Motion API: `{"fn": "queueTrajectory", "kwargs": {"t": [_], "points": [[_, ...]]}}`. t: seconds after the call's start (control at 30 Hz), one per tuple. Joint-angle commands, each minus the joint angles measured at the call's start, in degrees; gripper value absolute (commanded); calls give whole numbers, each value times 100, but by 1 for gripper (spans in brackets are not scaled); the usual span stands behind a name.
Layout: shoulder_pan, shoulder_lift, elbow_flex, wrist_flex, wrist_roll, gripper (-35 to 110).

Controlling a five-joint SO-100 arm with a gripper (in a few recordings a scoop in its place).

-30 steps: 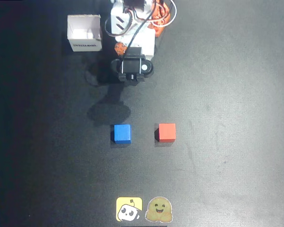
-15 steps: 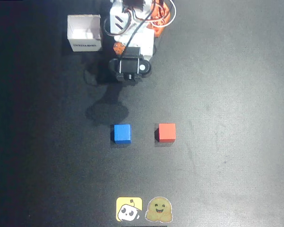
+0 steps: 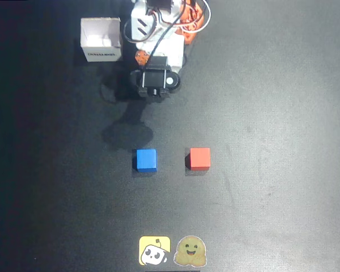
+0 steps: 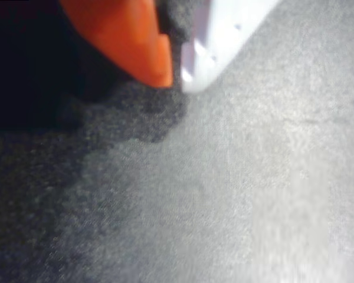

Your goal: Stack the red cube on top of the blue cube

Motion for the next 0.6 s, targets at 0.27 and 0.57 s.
{"fn": "queueTrajectory", "kwargs": {"t": [0.27,0.57], "points": [[-202,-1459,-2092,378,-343,0],[-747,-3393,-3630,-123,-255,1]]}}
